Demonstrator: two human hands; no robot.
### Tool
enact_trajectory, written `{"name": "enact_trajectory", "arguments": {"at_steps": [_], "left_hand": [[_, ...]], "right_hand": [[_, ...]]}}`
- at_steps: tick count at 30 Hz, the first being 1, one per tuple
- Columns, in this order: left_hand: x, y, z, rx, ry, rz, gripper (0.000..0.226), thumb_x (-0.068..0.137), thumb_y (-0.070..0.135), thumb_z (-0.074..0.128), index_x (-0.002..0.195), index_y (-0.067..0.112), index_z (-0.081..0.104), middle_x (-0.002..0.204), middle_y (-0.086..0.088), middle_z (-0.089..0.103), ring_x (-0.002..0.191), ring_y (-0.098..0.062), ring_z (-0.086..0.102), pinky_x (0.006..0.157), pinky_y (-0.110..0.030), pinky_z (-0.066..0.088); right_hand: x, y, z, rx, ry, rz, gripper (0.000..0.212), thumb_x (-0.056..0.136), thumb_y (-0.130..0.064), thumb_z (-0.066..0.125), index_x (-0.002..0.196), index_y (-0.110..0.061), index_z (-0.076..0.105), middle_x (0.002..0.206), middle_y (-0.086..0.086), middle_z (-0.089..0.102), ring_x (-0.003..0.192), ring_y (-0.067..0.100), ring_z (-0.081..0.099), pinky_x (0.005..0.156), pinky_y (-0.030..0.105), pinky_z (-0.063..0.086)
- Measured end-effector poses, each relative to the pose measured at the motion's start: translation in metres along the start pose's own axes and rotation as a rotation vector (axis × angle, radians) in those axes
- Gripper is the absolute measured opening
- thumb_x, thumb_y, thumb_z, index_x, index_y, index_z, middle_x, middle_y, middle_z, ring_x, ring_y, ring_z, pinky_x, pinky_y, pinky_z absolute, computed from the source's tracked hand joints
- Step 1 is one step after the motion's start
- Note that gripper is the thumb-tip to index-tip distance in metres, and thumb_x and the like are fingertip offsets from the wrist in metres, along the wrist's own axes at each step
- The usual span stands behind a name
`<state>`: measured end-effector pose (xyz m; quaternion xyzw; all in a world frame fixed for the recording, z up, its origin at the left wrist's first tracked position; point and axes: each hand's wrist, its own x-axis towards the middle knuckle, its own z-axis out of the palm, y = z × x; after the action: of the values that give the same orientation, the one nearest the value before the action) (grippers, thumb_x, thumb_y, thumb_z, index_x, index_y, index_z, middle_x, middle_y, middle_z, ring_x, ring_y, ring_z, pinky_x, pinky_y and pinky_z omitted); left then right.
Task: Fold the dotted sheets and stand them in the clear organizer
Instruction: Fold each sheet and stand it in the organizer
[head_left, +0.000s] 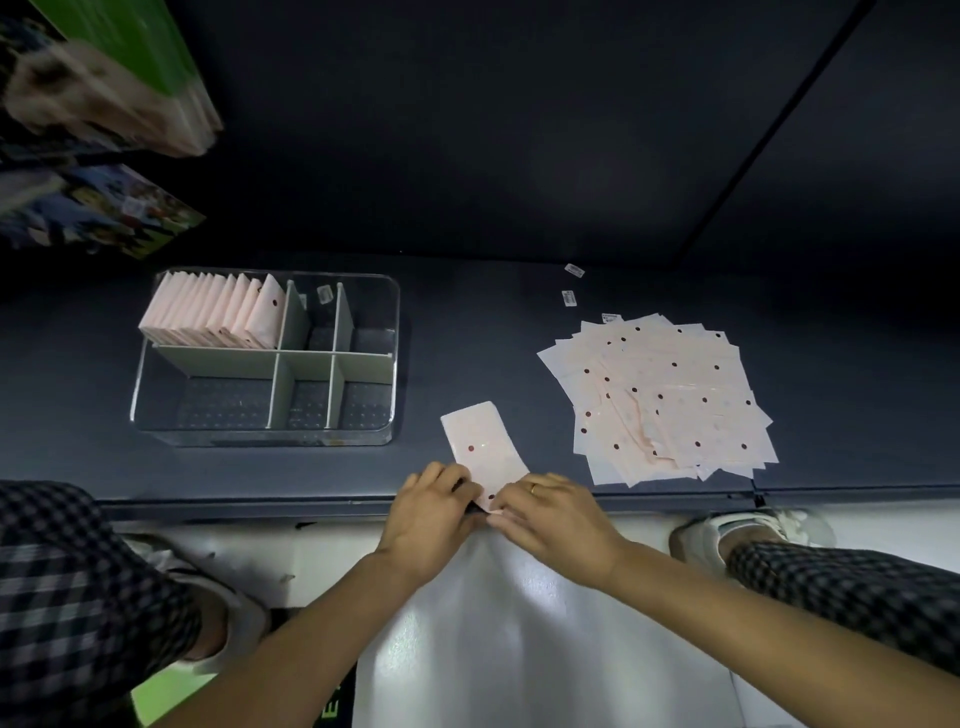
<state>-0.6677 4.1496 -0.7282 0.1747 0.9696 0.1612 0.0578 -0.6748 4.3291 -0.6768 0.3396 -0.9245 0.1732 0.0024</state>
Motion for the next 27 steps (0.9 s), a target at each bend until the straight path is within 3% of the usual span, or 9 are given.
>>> {"name": "enact_trajectory", "arguments": {"at_steps": [2,4,6,8,12,17,21,24,27], "left_hand": [[-0.001,0.004,-0.006,-0.020,0.035,0.059,0.022,0.090,0.032,0.057,0.105,0.019,0.067,0.109,0.005,0.062,0.102,-0.021,0.055,0.082,-0.030,0.040],[-0.001,0.005,-0.010,0.021,0.079,0.107,0.013,0.072,0.027,0.080,0.081,0.020,0.074,0.082,0.007,0.068,0.075,-0.018,0.063,0.063,-0.024,0.049],[-0.002,0.004,-0.009,0.003,0.123,0.093,0.017,0.060,0.024,0.088,0.071,0.025,0.074,0.071,0.011,0.066,0.062,-0.015,0.062,0.051,-0.019,0.048],[-0.003,0.001,-0.004,-0.111,0.148,0.092,0.014,0.065,0.016,0.085,0.075,0.022,0.076,0.075,0.009,0.067,0.065,-0.017,0.063,0.052,-0.017,0.047],[-0.001,-0.003,0.002,-0.349,0.107,-0.081,0.013,0.091,0.019,0.061,0.092,0.014,0.073,0.095,0.004,0.067,0.086,-0.020,0.056,0.069,-0.026,0.043],[0.005,-0.002,0.009,-0.538,0.112,-0.296,0.015,0.090,0.019,0.062,0.080,0.008,0.066,0.089,0.001,0.063,0.085,-0.016,0.050,0.069,-0.021,0.034],[0.007,0.002,0.009,-0.613,0.166,-0.427,0.008,0.087,0.016,0.065,0.081,0.011,0.065,0.072,0.009,0.052,0.076,-0.012,0.048,0.063,-0.019,0.031],[0.008,0.004,0.007,-0.673,0.157,-0.505,0.005,0.088,0.014,0.062,0.092,0.016,0.060,0.068,0.011,0.055,0.070,-0.011,0.054,0.066,-0.025,0.043],[0.009,0.004,0.006,-0.716,0.163,-0.544,0.019,0.088,0.010,0.061,0.102,0.017,0.051,0.069,0.012,0.059,0.066,-0.009,0.056,0.068,-0.028,0.046]], "right_hand": [[0.004,-0.002,-0.005,0.160,-0.229,0.166,0.031,0.091,-0.045,0.054,0.112,-0.022,0.060,0.104,-0.006,0.067,0.101,0.013,0.059,0.084,0.025,0.044],[0.004,0.005,-0.010,0.270,-0.484,0.216,0.053,0.088,-0.057,0.050,0.134,-0.034,0.040,0.135,-0.013,0.051,0.124,0.005,0.042,0.097,0.022,0.033],[-0.002,0.019,-0.016,0.337,-0.683,0.217,0.075,0.081,-0.066,0.052,0.144,-0.042,0.019,0.149,-0.019,0.030,0.134,0.000,0.026,0.103,0.020,0.024],[-0.011,0.034,-0.018,0.343,-0.767,0.254,0.091,0.074,-0.069,0.059,0.145,-0.046,0.007,0.152,-0.021,0.019,0.138,0.001,0.019,0.105,0.019,0.019],[-0.007,0.052,-0.018,0.393,-0.683,0.361,0.095,0.066,-0.055,0.076,0.141,-0.051,0.019,0.139,-0.018,0.037,0.127,0.002,0.034,0.104,0.020,0.031],[0.020,0.061,0.005,0.568,-0.425,0.517,0.019,0.085,-0.028,0.068,0.100,-0.016,0.067,0.090,0.002,0.067,0.082,0.017,0.058,0.081,0.032,0.047],[0.034,0.059,0.023,0.593,-0.276,0.636,0.028,0.090,-0.030,0.062,0.068,-0.015,0.055,0.049,-0.011,0.042,0.052,0.009,0.035,0.057,0.028,0.031],[0.044,0.059,0.031,0.501,-0.206,0.681,0.041,0.091,-0.033,0.059,0.059,-0.020,0.037,0.053,-0.010,0.036,0.053,0.010,0.033,0.053,0.028,0.028],[0.053,0.054,0.036,0.329,-0.222,0.665,0.032,0.096,-0.038,0.049,0.067,-0.024,0.044,0.064,-0.009,0.048,0.067,0.016,0.047,0.054,0.028,0.033]]}}
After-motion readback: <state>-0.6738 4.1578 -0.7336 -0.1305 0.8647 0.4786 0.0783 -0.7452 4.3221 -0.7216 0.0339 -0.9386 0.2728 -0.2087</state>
